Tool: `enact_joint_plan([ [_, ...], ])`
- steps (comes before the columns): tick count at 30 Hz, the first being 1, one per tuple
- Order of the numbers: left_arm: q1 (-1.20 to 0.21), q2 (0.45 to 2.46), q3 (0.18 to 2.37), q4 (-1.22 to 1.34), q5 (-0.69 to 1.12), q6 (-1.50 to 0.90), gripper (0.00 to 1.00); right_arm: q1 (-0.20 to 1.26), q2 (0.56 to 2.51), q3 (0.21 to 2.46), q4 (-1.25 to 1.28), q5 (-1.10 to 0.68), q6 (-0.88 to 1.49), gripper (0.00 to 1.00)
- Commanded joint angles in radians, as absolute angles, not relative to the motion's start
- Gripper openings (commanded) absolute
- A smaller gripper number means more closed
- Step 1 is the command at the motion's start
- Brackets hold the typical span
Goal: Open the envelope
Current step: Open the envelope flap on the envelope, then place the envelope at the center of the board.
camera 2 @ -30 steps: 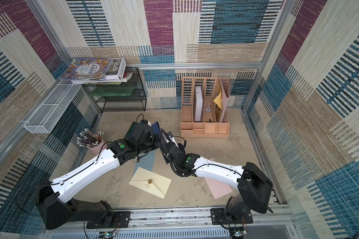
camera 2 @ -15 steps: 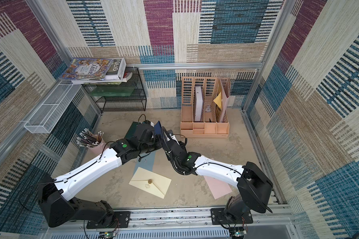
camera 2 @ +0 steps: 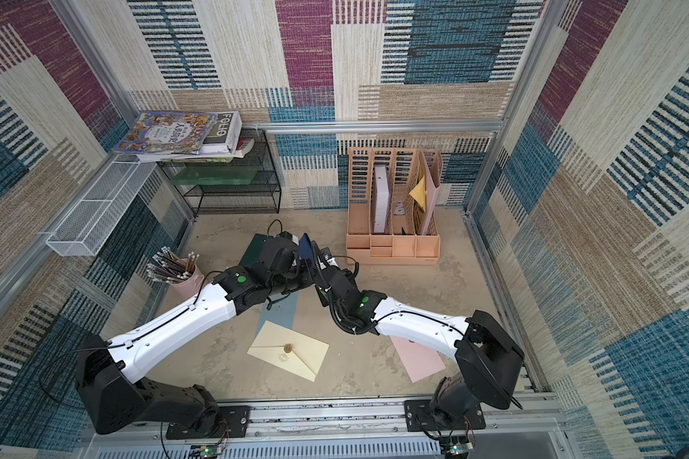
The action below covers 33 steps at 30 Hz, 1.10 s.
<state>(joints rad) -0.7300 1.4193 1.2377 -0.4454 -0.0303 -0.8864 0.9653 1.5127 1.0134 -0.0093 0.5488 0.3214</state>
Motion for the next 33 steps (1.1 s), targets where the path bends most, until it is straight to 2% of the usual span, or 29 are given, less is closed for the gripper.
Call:
enact_joint_plan([
  [1,-0.729,1.412,1.237,-0.440,-0.006,-0.878,0.00,0.960,1.508,1.014,0.020,0.534,0.322,0.02],
  [12,-0.713,1.373,1.204,-0.454,-0.008,-0.856,0.00,0.908,1.453,0.966,0.047,0.418,0.351,0.00],
  [27,-0.630,1.270,1.093,-0.448,0.032,-0.788,0.00,0.750,1.306,0.855,0.151,-0.018,0.458,0.00],
  [29,-0.623,1.258,1.084,-0.434,0.049,-0.781,0.00,0.746,1.298,0.853,0.144,-0.031,0.457,0.00],
  [30,-0.622,1.253,1.087,-0.437,0.048,-0.781,0.00,0.748,1.303,0.862,0.127,-0.040,0.446,0.04],
  [31,-0.621,1.254,1.093,-0.444,0.046,-0.778,0.00,0.754,1.309,0.876,0.102,-0.038,0.435,0.21],
  [33,-0.621,1.253,1.102,-0.452,0.039,-0.772,0.00,0.783,1.309,0.877,0.095,-0.026,0.407,0.47],
])
